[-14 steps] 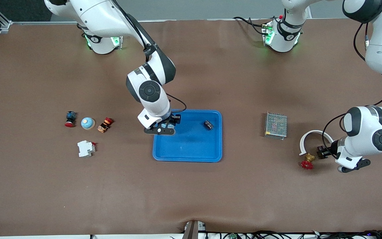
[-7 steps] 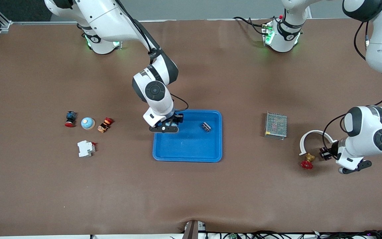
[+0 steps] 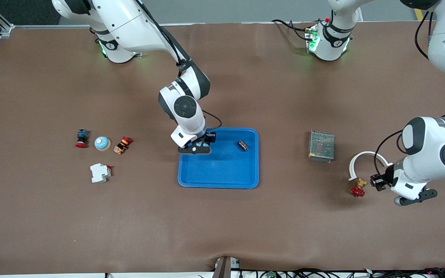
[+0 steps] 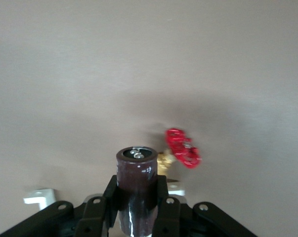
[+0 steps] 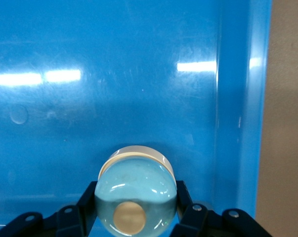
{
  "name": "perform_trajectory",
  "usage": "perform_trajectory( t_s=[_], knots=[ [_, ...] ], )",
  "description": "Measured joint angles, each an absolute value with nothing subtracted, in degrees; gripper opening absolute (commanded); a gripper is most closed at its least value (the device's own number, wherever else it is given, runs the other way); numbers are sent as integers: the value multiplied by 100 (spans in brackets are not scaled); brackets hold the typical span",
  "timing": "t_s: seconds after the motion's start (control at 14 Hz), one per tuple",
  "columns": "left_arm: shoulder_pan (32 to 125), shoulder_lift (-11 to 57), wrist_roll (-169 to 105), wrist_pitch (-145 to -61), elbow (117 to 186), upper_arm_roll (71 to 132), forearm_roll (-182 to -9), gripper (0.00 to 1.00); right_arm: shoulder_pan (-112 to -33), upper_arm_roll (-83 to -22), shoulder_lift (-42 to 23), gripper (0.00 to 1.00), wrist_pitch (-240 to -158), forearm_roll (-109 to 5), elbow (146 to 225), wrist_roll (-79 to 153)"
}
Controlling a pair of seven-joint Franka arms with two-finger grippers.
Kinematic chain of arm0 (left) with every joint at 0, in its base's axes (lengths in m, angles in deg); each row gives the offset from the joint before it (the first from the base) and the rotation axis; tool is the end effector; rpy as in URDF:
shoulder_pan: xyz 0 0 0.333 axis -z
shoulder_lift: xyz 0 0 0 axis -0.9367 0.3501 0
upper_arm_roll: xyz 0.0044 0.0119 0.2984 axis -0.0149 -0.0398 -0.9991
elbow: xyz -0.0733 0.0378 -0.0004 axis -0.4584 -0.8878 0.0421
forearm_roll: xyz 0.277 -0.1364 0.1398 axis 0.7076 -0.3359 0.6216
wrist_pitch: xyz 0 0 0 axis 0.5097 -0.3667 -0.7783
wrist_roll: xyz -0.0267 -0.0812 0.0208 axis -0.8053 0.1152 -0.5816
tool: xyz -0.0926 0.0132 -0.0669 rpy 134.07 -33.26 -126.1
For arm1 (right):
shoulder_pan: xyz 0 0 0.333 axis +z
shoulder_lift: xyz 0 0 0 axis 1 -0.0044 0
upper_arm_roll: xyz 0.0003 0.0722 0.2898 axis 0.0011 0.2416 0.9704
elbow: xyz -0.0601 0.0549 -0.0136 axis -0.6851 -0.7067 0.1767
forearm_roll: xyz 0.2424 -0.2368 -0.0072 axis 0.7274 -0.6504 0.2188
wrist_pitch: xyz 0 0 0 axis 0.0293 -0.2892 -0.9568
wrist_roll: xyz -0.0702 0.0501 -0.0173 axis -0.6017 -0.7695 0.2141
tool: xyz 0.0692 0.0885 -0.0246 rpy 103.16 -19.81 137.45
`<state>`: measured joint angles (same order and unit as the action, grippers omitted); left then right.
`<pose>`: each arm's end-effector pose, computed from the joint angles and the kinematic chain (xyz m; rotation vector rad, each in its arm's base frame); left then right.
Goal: Place electrolytic capacitor and blue bell in tray
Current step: 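Open the right gripper over the bell while the left carries the capacitor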
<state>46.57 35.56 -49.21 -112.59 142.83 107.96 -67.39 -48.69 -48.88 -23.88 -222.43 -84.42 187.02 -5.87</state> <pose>0.6426 0.0342 0.2858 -3.1089 -0.4208 -0.0499 0.4780 0.3929 0.2147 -3.1068 0.0467 0.0188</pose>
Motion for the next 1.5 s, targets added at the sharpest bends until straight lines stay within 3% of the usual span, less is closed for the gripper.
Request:
perform_trajectory(
  t_s=[0.21, 0.29, 0.36, 0.43, 0.5, 1.0, 1.5],
  knots=[
    [4678, 3556, -5477, -11259, 14266, 11164, -6739, 0, -4841, -4888, -2427, 45, -22276, -8443, 18702, -587],
    [4697, 3556, -5691, -11259, 14265, 11315, -6739, 0, -4829, -4888, -2431, 51, -22276, -8443, 18702, -587],
    [4757, 3555, -5928, -11259, 14263, 11443, -6739, 0, -4821, -4888, -2432, 69, -22277, -8443, 18702, -587],
    [4884, 3555, -6196, -11259, 14254, 11519, -6739, 0, -4817, -4889, -2432, 95, -22277, -8443, 18702, -587],
    [5074, 3555, -6476, -11259, 14233, 11544, -6739, 0, -4817, -4891, -2432, 100, -22277, -8443, 18702, -587],
    [6606, 3732, -8604, -11250, 14128, 11550, -6739, 0, -4811, -4903, -2362, 100, -22094, -8455, 18636, -576],
    [7755, 4294, -10582, -11479, 13556, 11493, -6739, 0, -5211, -5050, -1127, 100, -20065, -8481, 18411, 835]
  ],
)
